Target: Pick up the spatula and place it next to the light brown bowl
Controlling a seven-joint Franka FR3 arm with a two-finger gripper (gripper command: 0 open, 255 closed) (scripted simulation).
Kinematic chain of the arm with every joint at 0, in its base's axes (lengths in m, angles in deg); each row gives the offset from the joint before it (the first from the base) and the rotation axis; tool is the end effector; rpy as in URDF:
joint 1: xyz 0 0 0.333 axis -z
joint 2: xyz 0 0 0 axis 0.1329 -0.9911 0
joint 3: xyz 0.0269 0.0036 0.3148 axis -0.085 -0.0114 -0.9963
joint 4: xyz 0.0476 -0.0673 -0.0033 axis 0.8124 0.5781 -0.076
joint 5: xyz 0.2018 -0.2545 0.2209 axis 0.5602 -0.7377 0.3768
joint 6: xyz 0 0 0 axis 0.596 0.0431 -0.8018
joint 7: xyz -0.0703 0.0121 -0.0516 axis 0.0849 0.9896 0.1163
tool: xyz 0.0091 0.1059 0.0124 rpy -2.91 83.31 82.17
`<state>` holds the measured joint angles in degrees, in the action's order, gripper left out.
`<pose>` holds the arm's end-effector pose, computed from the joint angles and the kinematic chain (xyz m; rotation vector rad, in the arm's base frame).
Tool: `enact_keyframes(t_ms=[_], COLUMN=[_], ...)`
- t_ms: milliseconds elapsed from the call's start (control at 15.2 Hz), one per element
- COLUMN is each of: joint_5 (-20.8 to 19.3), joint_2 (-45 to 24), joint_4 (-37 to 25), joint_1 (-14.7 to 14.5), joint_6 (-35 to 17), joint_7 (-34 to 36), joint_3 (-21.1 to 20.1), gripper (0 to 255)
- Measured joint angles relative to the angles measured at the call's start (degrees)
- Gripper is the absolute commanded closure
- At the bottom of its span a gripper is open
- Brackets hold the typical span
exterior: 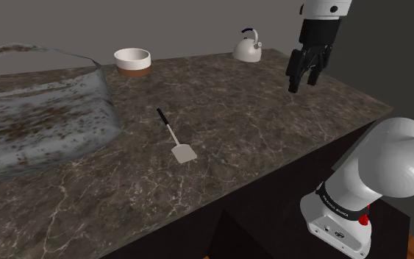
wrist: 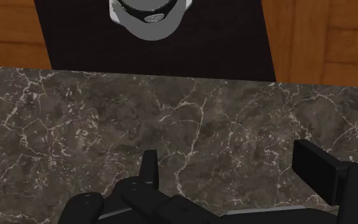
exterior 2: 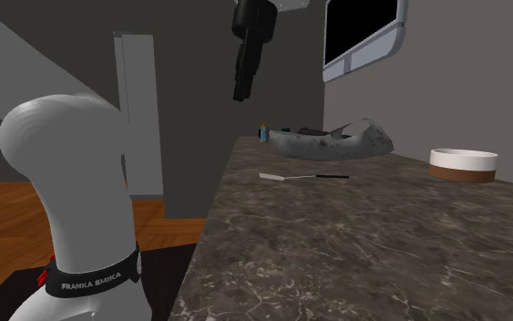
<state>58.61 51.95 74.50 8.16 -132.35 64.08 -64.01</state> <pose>0.2790 0.0149 0.5494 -3.0979 0.2501 0.3019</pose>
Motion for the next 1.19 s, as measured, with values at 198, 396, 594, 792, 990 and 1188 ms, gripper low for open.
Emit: enact_keyframes(t_ms=[198, 396, 594, 792, 990, 1188], joint_5=[1.0, 2.7, 4.4, 5.5, 6.0, 5.6], joint_2=[-1.1, -4.1, -7.7, -12.7, -17.5, -23.2], joint_4=[0.4, 1.4, 2.1, 1.1, 0.1, -2.1], joint_1=[-0.4, -0.9, -1.5, -1.9, -2.1, -2.1], joint_6=[-2.1, -7.5, -13.4, -19.2, -24.5, -29.6], joint_7=[1.4, 4.0, 6.9, 10.0, 13.1, 16.5], joint_3=[-1.3, -3.9, -6.7, -9.8, -12.6, -15.4], gripper=[0, 0, 0, 0, 0, 0])
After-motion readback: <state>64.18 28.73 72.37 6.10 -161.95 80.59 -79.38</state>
